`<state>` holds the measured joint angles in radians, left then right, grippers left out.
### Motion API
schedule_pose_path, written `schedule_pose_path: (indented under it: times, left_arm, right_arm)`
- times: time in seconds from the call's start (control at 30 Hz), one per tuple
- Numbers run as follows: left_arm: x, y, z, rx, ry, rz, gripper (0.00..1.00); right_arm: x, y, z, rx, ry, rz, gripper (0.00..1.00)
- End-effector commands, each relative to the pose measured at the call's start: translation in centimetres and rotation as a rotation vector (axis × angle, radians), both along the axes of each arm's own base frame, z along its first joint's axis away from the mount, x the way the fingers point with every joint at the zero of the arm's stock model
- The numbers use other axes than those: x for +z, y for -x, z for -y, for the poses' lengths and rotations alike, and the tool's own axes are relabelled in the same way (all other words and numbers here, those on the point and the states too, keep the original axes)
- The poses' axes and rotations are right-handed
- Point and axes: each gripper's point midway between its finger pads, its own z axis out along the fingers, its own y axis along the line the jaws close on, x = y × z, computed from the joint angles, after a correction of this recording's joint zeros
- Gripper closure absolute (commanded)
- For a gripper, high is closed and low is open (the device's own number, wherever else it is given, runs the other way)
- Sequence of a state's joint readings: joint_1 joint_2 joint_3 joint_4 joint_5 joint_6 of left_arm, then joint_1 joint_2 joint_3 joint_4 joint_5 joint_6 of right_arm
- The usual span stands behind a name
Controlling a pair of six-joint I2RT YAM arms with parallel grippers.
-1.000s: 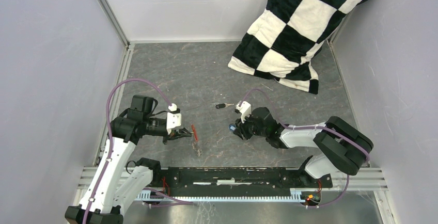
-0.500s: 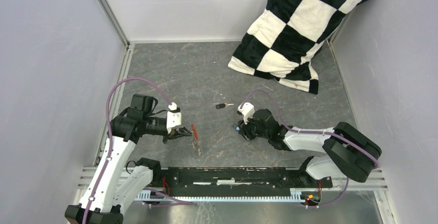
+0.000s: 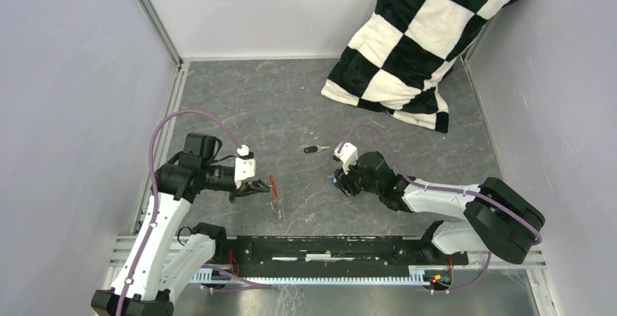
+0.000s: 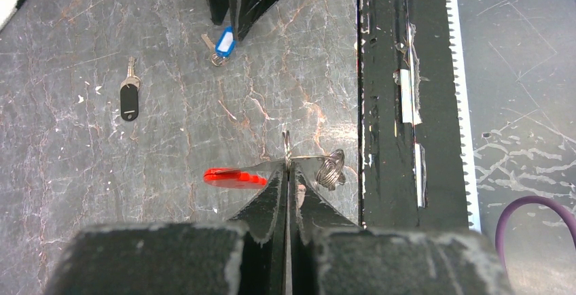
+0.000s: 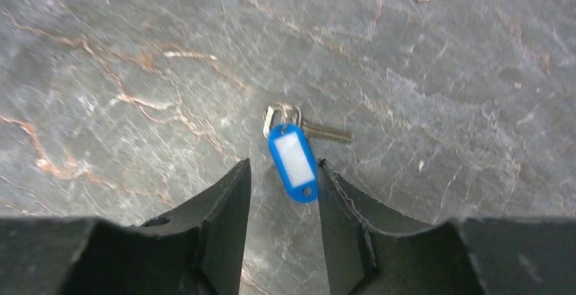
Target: Put the keys on the keyring
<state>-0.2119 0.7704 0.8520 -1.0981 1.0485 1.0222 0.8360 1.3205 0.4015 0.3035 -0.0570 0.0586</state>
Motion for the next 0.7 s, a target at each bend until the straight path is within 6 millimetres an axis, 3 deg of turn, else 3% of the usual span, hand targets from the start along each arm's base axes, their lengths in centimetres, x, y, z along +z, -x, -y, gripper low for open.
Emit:
schedule_pose_path:
  times: [0.0,0.07,0.13,0.2,0.23,0.27,0.3,0.4,0.53,0.67]
  left_arm:
    - [1.6,-0.3,0.4,-0.034,0.026,0.081,0.98]
    - [1.6,-0.2,0.3,-0.032,0.026,0.079,0.98]
    - [1.7,-0.2,0.3,-0.030,0.026,0.081,0.98]
    - [1.8,-0.1,0.3,-0.028,0.026,0.086,0.98]
    - [1.8,-0.1,0.3,-0.028,0.027,0.089,0.98]
    - [1.8,-0.1,0.3,-0.028,0.026,0.090,0.98]
    - [1.8,0.0,0.3,-0.029,0.028,0.087,0.98]
    - [1.8,0.1,0.3,-0.034,0.031,0.086,0.98]
    - [1.9,0.2,0.4,-0.035,0.035,0.082,0.98]
    - [2.1,0.1,0.4,-0.039,0.040,0.086,0.98]
  right_arm:
    - [4.1,-1.3,-2.9,0.055,-0.093,0.061,0.52]
    - [4.4,-1.5,-3.3,0.058,-0.109,0.041,0.42]
    - [5.7,-1.8,-3.6,0.063,-0.130,0.045,0.40]
    - [8.2,-2.7,-3.3,0.046,-0.162,0.092,0.42]
    - [9.6,-3.2,-2.7,0.002,-0.214,0.115,0.39]
    - [11.1,-3.8,-1.8,-0.083,-0.279,0.148,0.06]
    - [11.8,-3.7,-1.3,-0.127,-0.334,0.157,0.02]
    - [9.5,-1.7,-1.9,-0.021,-0.353,0.124,0.02]
    - [8.3,-3.5,-0.8,-0.102,-0.199,0.105,0.02]
    - [7.7,-2.9,-1.5,-0.053,-0.193,0.073,0.02]
